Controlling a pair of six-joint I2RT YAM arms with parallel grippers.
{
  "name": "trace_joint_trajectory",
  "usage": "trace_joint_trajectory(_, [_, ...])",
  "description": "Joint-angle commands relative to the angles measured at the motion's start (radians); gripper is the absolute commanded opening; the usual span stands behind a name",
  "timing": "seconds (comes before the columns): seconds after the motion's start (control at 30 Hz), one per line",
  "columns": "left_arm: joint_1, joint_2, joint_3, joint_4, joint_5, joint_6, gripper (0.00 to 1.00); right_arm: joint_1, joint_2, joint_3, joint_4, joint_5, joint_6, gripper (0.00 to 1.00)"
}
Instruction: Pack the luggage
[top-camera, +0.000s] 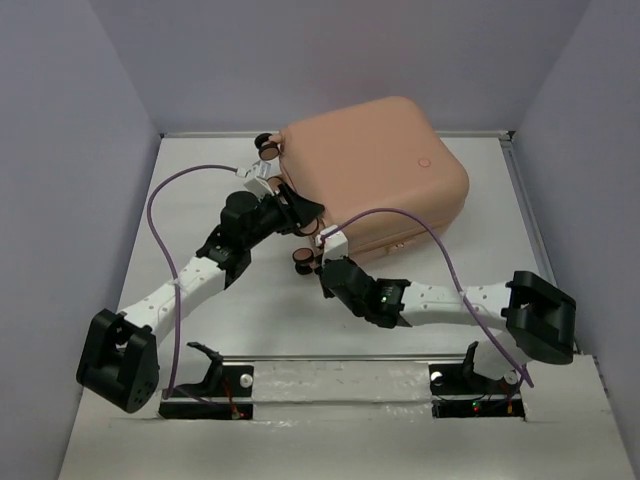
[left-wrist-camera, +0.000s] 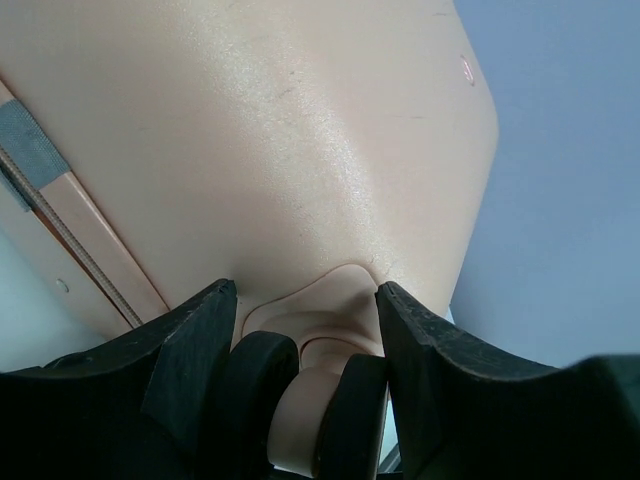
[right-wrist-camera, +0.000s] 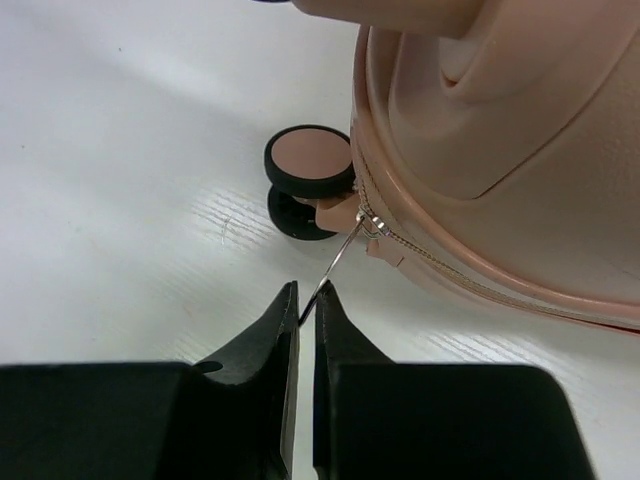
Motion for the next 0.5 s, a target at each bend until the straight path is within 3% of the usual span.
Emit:
trace_joint_trajectory(0.0, [-0.124,0.025,-0.009,0.126,-0.123,-0.01,0.06,0.104,-0.085,-0.049,0.452,-0.314,0.101,0.07])
trace_joint_trajectory(0.17, [-0.134,0.096,0.015,0.168,-0.073,-0.009,0.08,0.104,-0.188,-0.21,0.512,-0.214,0.146,0.07])
trace_joint_trajectory(0.2, [-0.134,0.099,0.044,0.105,-0.072,0.014,0.32,0.104,-0.208,-0.268,0.512,-0.203,0.15,0.07])
trace_joint_trajectory(0.23, [-0.131,0.101,0.131,0.042,-0.105,0.092,0.47,0.104,-0.229,-0.295,0.509,-0.199,0.158,0.07])
trace_joint_trajectory(0.27, [-0.129,0.09,0.179,-0.116,-0.142,0.132,0.75,0.104,-0.269,-0.324,0.507,-0.194,0.178,0.07])
trace_joint_trajectory(0.33, [-0.092,0.058,0.306,-0.292,-0.196,0.242,0.96,0.094,-0.324,-0.388,0.494,-0.194,0.189,0.07])
trace_joint_trajectory(0.47, [0.051,0.042,0.509,-0.581,-0.203,0.4,0.99,0.094,-0.392,-0.448,0.448,-0.194,0.198,0.07])
